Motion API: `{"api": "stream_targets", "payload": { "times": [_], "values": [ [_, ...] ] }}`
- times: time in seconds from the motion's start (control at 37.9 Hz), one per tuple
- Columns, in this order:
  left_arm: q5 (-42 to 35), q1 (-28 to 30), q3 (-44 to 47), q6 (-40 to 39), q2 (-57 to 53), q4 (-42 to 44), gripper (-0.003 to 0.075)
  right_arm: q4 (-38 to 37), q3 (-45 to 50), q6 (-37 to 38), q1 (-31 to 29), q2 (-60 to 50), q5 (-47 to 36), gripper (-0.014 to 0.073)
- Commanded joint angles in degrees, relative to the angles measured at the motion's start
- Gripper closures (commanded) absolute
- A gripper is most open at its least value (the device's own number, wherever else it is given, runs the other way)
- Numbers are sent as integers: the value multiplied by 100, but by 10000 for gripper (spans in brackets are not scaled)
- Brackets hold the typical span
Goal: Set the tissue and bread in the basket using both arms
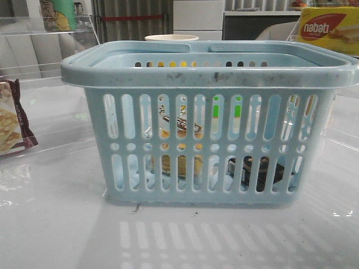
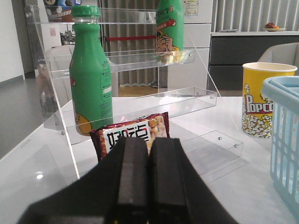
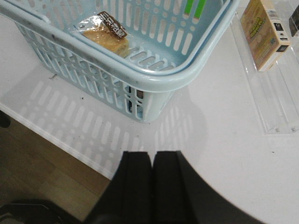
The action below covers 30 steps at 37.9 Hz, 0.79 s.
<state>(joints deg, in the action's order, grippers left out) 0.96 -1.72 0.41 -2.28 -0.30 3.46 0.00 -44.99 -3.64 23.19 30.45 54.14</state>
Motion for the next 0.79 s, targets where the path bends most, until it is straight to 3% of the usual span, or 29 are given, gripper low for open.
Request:
{"api": "stream_targets", "payload": {
  "times": [0.0, 0.37, 0.58, 0.77],
  "values": [
    [-497, -43, -4, -46, -104, 2, 629, -69, 106, 2, -329, -260, -673, 540],
    [-497, -43, -4, -46, -104, 2, 629, -69, 2227, 2, -1840, -1905, -3044, 540],
    [-497, -43, -4, -46, -104, 2, 629, 0, 3426, 2, -2360, -2741, -3851, 540],
    [-497, -43, -4, -46, -104, 2, 629, 0, 4285, 2, -2470, -3217, -4723, 540]
  ]
}}
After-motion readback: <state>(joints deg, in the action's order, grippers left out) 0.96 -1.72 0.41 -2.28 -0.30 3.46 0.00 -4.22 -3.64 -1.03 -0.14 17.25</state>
